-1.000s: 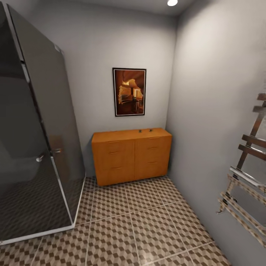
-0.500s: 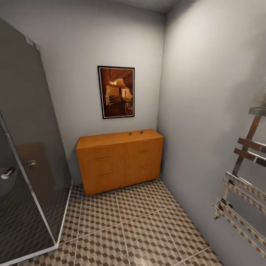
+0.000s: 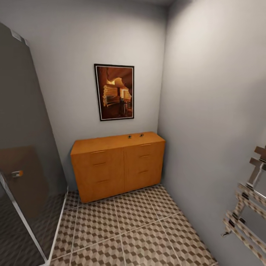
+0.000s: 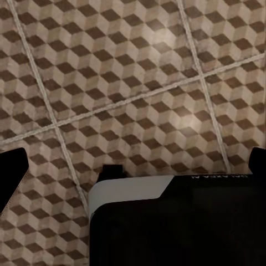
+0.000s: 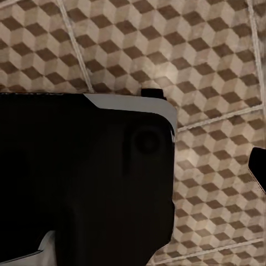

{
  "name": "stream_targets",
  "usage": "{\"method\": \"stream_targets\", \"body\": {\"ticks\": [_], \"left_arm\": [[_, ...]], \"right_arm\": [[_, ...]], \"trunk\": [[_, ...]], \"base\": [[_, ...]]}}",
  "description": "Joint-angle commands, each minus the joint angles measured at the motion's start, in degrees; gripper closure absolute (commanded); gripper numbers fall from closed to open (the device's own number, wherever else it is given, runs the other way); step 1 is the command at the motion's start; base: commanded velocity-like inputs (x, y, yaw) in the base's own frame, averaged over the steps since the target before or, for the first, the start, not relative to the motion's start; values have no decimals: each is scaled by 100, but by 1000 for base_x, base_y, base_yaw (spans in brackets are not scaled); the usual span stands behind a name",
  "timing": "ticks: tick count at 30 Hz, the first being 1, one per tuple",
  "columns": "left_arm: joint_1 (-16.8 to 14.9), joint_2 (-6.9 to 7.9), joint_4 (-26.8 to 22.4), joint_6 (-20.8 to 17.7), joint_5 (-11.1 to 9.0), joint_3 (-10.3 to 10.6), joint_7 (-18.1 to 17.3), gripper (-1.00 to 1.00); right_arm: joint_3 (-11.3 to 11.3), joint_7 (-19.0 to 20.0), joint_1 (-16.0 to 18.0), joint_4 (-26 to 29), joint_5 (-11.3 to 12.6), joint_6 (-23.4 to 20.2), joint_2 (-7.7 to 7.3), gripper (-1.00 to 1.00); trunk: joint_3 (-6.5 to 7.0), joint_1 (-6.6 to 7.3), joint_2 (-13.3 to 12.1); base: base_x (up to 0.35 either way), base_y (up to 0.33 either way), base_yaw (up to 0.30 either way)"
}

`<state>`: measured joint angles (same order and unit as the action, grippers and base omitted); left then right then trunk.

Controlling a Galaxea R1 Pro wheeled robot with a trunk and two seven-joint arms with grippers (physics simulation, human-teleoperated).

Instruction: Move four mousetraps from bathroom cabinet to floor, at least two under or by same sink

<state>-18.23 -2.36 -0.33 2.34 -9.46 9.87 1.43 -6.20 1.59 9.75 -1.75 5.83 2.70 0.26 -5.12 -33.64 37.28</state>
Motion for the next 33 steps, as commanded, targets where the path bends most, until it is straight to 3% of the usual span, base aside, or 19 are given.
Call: {"method": "stream_targets", "body": {"ticks": [1,33], "left_arm": [[-5,-2,7,21,-56,50,15,-100],[-5,-2,7,21,-56,50,15,-100]], "right_arm": [[-48,15,9,-19,60,29,1,-100],[-48,8,9,-19,59,46,1,-100]], "trunk": [[-10,-5,8],[-10,-5,8]], "base": [[323,0,0],[323,0,0]]}}
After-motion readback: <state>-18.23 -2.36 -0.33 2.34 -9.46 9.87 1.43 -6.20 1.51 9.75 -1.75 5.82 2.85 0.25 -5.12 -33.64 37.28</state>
